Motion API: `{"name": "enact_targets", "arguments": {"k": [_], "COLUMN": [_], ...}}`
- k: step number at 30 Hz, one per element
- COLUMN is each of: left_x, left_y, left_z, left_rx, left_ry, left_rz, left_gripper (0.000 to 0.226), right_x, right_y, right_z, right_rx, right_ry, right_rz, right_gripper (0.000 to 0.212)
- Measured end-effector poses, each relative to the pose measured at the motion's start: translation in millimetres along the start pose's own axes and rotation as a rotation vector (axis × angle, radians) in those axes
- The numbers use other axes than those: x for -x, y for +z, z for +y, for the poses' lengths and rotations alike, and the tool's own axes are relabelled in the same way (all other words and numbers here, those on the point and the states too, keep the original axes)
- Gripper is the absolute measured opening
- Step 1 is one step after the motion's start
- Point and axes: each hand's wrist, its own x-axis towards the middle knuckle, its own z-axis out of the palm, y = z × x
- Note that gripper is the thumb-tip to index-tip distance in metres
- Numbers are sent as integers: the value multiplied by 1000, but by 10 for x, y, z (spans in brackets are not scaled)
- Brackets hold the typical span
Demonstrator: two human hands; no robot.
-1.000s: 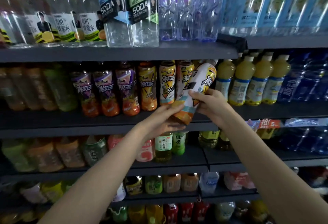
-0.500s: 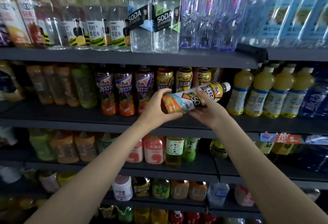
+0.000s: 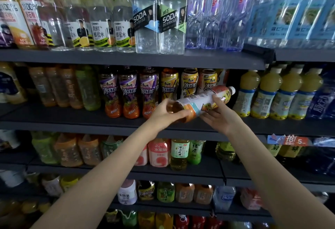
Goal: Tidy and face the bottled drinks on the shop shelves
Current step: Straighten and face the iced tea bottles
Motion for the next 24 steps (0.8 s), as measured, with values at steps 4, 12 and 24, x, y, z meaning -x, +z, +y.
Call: {"name": "enact_targets", "arguments": {"k": [4, 12, 24], "left_x": [62, 122, 55], "left_y": [-35, -91, -138], "left_z": [51, 212, 84], "left_rx": [-271, -550, -335], "left_ry": [266, 641, 298], "left_rz": [43, 90, -171], "left_gripper": [56, 69, 42], "right_x": [-7, 87, 203], "right_y": [-10, 115, 32], "right_z": [17, -84, -45], "right_rx": [-45, 39, 299], "right_ry": [2, 146, -204], "right_rz": [46, 30, -27], "right_gripper": [55, 56, 47]}}
